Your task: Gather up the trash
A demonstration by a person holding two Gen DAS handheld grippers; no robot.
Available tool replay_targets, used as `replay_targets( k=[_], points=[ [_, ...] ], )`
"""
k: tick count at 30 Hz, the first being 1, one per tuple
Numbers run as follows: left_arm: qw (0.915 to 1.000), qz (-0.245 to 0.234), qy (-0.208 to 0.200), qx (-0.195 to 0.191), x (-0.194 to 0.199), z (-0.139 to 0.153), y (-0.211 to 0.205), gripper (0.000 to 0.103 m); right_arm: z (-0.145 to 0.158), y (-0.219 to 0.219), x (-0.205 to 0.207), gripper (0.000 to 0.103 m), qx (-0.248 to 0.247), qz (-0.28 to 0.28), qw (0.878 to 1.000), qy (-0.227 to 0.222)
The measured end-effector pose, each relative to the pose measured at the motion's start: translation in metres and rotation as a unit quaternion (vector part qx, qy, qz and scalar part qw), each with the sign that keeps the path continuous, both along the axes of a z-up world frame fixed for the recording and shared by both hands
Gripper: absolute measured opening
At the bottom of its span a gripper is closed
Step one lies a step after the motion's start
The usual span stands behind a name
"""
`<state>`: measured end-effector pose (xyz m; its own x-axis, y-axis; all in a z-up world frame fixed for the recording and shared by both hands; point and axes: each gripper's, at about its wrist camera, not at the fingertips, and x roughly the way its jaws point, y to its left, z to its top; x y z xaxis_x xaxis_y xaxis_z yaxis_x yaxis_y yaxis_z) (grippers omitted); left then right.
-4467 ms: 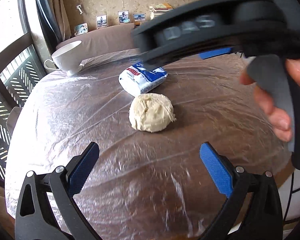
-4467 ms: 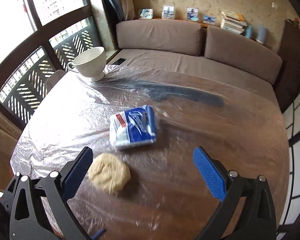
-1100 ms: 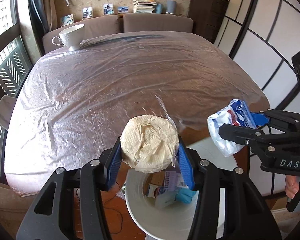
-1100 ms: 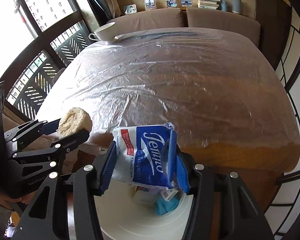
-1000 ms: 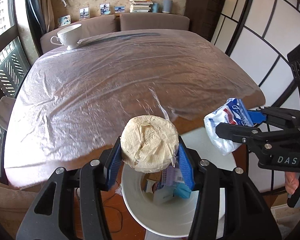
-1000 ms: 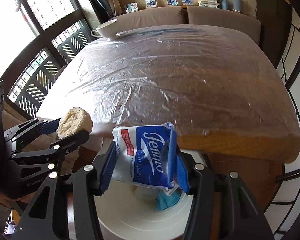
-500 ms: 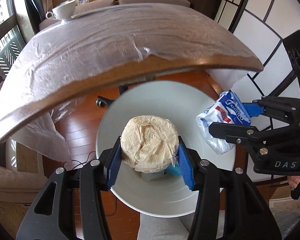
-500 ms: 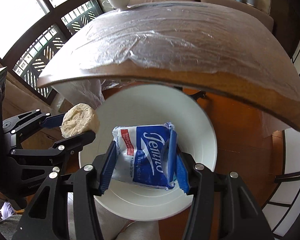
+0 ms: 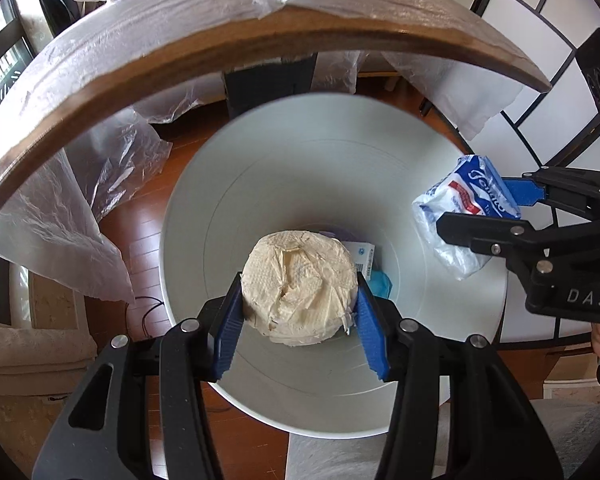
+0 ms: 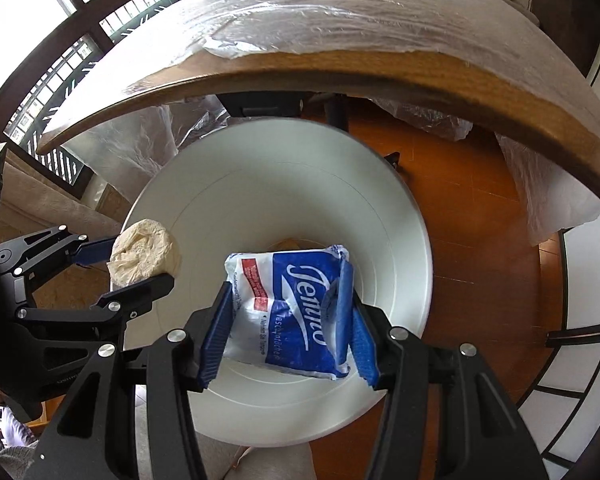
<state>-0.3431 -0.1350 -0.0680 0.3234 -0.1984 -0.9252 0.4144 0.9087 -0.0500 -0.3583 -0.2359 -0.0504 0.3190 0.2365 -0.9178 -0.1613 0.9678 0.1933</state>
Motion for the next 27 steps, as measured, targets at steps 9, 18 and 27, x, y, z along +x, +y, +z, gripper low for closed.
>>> replay_targets(
  k=[9,18,27],
  points=[
    [0.9998,-0.015,0.012,0.01,0.002,-0.011,-0.003,0.071,-0.01,0.002,0.007,0.07,0.004,-0.017,1.0,0.025],
    [0.9991,0.016,-0.037,-0.011,-0.001,0.026,0.014,0.081,0.041,-0.018,-0.003,0.078,0.013,-0.051,0.998,-0.035],
    [0.979,0.093,-0.175,-0.048,0.06,0.129,0.052,0.099,0.136,-0.042,0.065,0.099,0.002,-0.092,0.981,-0.173]
  ],
)
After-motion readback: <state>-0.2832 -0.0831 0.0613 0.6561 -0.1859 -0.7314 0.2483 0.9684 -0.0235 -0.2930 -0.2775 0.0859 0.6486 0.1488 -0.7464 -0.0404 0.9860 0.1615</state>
